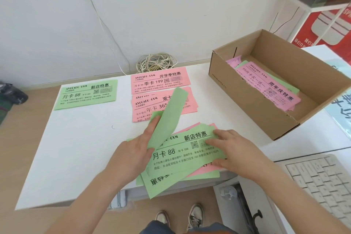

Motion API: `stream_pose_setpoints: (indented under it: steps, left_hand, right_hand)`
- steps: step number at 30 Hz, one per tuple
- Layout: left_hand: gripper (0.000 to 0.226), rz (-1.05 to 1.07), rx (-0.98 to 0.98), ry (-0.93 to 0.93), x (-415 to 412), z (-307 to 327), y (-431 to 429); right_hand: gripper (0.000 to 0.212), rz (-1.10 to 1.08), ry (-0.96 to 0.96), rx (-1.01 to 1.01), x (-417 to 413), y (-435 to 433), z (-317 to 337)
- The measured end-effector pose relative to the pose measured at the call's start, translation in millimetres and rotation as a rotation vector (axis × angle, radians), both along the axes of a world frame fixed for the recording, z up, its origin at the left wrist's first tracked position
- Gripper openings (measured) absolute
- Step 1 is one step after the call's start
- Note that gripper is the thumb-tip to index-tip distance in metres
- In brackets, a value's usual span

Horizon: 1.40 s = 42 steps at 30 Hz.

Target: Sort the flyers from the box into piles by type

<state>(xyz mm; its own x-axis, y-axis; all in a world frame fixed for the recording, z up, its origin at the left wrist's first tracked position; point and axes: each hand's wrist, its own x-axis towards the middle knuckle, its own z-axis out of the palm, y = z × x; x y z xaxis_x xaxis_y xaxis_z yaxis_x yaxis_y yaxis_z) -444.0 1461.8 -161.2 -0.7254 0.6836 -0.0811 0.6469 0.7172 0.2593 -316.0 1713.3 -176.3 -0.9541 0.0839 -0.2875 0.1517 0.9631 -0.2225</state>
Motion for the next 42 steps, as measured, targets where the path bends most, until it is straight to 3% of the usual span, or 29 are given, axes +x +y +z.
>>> stream_pose_setpoints:
  steps: [5,10,14,16,18,19,21,24,28,33,36,39,42]
  left_hand:
    - [0.084,-0.075,-0.071,0.022,0,4,1]
    - [0.091,-0.153,-0.144,-0.033,8,14,6]
    - [0.099,-0.169,-0.225,0.11,14,4,12]
    - [0.104,-0.095,-0.239,0.142,9,1,7]
    - [0.117,-0.101,-0.211,0.233,2,7,1]
    - [0.122,-0.134,-0.247,0.287,1,14,-2]
    - [0.123,-0.233,-0.271,0.38,1,26,-10]
    - [0.121,-0.372,-0.273,0.394,3,31,-27]
    - [0.089,-0.527,-0.263,0.421,6,23,-60]
    - [0.096,-0.634,-0.22,0.389,-2,6,-102]
    - [0.095,-0.681,-0.175,0.335,-11,-7,-124]
    - [0.121,-0.583,-0.178,0.212,-26,-19,-147]
    - [0.122,-0.345,-0.146,0.073,-48,-19,-174]
  right_hand:
    - [0.024,0.096,0.071,-0.021,-7,11,2]
    - [0.021,-0.1,0.327,-0.233,-22,4,13]
    - [0.023,-0.33,0.501,-0.477,-35,-11,21]
    - [0.042,-0.581,0.438,-0.706,-34,-12,30]
    - [0.049,-0.833,0.23,-1.164,-33,-9,42]
    - [0.053,-0.899,0.114,-1.347,-33,-8,47]
    - [0.056,-0.881,-0.052,-1.474,-35,-12,52]
    - [0.041,-0.772,-0.101,-1.408,-47,-34,51]
    - [0.06,-0.757,-0.108,-1.292,-62,-72,40]
    - [0.069,-0.667,-0.118,-1.241,-76,-127,33]
    - [0.085,-0.6,-0.064,-1.094,-86,-156,27]
    - [0.09,-0.511,-0.022,-0.952,-97,-181,25]
    - [0.061,-0.518,0.08,-0.946,-107,-195,25]
